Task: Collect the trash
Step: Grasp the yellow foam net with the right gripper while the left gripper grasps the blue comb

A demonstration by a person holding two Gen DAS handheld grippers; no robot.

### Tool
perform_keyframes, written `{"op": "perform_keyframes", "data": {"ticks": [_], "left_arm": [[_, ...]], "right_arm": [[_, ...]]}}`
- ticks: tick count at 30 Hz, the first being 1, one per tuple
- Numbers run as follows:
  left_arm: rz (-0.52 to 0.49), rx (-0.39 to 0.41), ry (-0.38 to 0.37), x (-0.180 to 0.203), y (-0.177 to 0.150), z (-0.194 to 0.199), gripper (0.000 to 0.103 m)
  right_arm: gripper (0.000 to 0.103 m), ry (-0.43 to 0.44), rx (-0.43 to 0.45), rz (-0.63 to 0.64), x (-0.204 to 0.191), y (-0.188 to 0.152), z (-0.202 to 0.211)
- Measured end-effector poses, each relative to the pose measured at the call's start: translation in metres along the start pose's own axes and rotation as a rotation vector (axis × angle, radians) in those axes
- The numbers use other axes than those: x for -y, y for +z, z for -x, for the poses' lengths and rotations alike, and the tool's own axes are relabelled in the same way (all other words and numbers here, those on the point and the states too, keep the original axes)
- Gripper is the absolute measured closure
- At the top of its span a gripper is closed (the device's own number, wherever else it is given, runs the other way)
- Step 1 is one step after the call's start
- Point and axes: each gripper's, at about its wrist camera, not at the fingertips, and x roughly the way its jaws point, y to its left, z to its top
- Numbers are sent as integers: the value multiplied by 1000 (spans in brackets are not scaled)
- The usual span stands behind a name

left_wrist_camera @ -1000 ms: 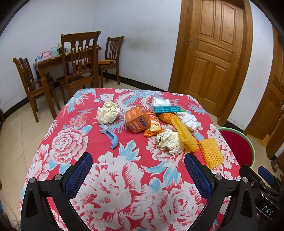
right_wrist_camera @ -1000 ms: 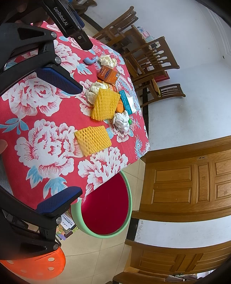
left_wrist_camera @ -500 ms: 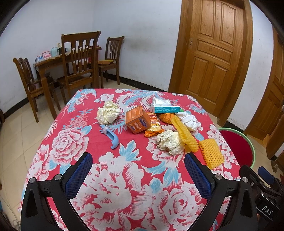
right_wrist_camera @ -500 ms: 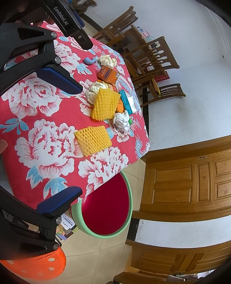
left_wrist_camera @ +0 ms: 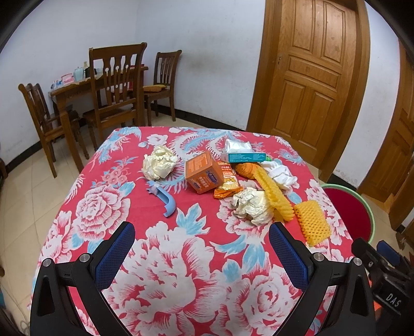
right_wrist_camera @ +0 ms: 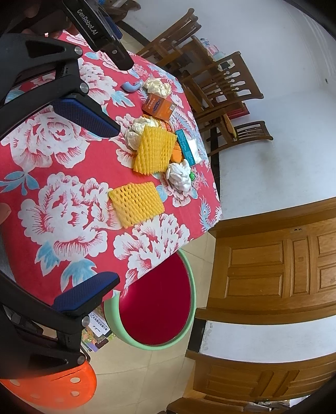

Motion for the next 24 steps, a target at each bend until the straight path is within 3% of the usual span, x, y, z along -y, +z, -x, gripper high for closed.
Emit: {"op": "perform_keyframes", "data": {"ticks": [17,24], "left_arm": [[25,-105,70,-29,-9,-49,0],[40,-106,87,-42,-5,-59,1]], "right_arm": [[1,7,-167,3,16,11,-69],[1,14,-218,-6,20,12,-98]]}}
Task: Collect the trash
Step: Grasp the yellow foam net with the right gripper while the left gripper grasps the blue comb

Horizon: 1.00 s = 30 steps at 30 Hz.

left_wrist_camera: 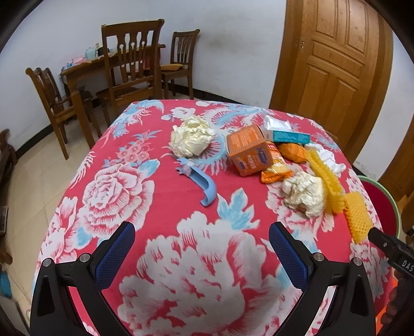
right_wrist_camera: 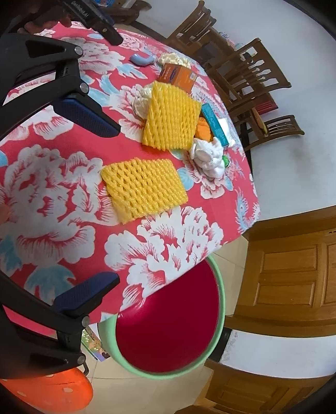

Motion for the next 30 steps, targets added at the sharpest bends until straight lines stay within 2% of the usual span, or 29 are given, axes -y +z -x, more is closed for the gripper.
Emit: {"op": "perform_keyframes", "data": {"ticks": [3,7,12,16,19,21,23,25,27,29,30], "left_arm": [[5,-6,-4,-3,7,-11,9],[1,-31,-17,-2,15,-29,27],[-7,-67,-24,5,24,-53,34],[-2,-97,-29,8,25,-67,53],[-26,-83,-10,12,25,-67,61],[-33,-81,-9,12,24,-66,72],[-33,-78,-12,12,23,-65,87],[-32,-76,-30,12,23,-62,91],[-34,-64,-37,12,22,-58,91],[-38,-47,-49,12,22,-50,91],[-36,-41,-58,13,22,-46,91]], "right_arm": [[1,1,-8,2,1,2,-7],[3,4,-17,7,3,4,-14],[19,4,-13,22,2,9,-21],[26,-5,-5,45,-1,12,-25],[36,-8,4,64,-4,11,-25],[50,6,6,67,-4,11,-24],[57,21,4,72,-6,10,-24],[63,28,2,72,-7,9,-23],[73,28,4,66,-7,8,-20],[78,31,13,67,-7,7,-16],[86,33,17,68,-7,6,-13]]}}
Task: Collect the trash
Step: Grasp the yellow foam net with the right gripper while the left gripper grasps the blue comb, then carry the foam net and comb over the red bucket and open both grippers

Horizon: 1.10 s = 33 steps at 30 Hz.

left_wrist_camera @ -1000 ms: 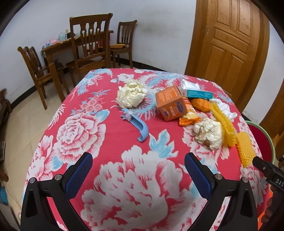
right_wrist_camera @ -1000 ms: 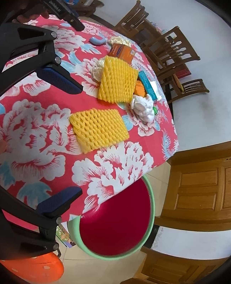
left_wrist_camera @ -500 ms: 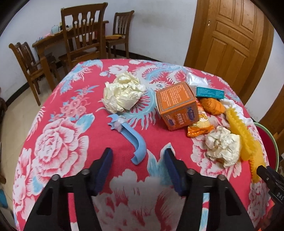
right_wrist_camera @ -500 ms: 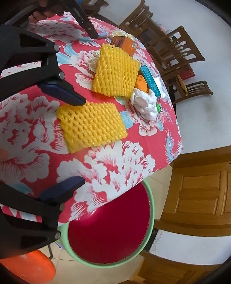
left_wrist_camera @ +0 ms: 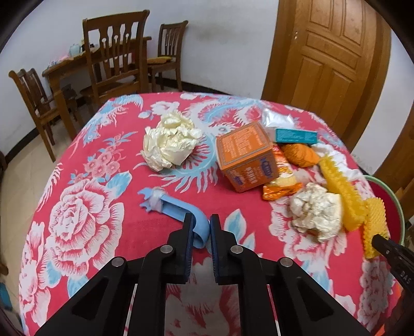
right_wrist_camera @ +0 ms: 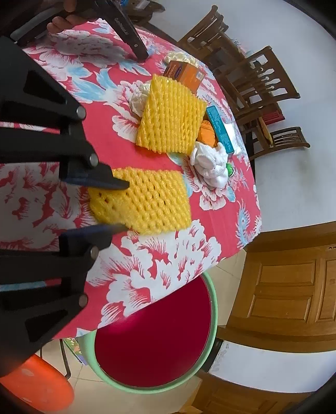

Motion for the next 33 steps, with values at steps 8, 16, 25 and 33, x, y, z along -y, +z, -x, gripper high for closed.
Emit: {"op": "perform_keyframes", "data": {"ticks": [8,16,25,33], "left_arm": [[1,44,-64,5,-1,30,91],[-43,93,-142,27,1,63,91],[-94,110,-231,65,12,76,91],[-167,104,-297,116,25,73,91]], "right_arm": [[91,19,40,-8,-1,-4,26],[91,10,114,-27,6,0,59],[91,-47,181,-89,40,12,85],[91,-102,180,-171,87,18,85]]}}
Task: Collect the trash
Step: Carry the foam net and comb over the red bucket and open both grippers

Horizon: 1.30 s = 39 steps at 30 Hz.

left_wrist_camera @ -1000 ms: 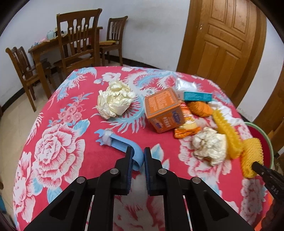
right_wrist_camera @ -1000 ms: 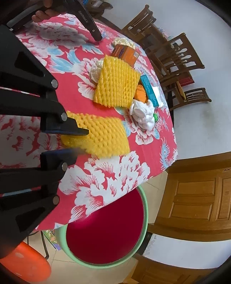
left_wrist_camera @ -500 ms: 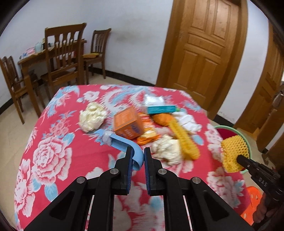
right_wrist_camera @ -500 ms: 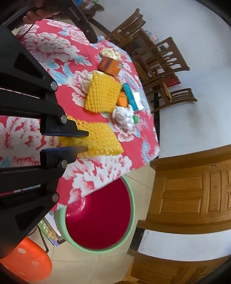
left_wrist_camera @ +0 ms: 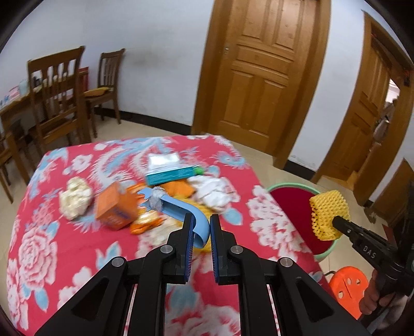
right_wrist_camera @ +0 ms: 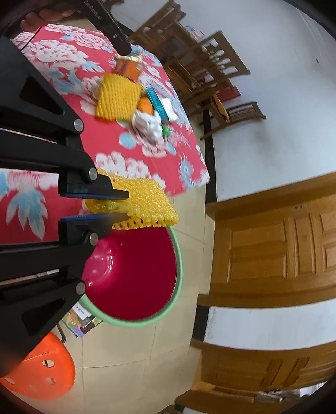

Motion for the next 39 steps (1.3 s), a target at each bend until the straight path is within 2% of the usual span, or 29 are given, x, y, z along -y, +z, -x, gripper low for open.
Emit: {"op": "perform_keyframes", "data": {"ticks": [11,22,26,33,39], "left_arm": [[-92,-58,-103,70,20,-48,91],[-172,-130,-178,129,20,-92,91],[-191,-155,-190,143,20,-107,91],[-225,-198,-216,165,13,-128,91],[-256,-225,-239,180,6,-144,91]], "right_arm": [[91,-64,-80,-107,60,3,-35],[86,-80,-125,-186,94,3,-53],[75,-74,-128,-206,102,3,-54],[67,-75,-116,-279,118,4,-46],[64,-88,-104,-313,126,4,-39]]}}
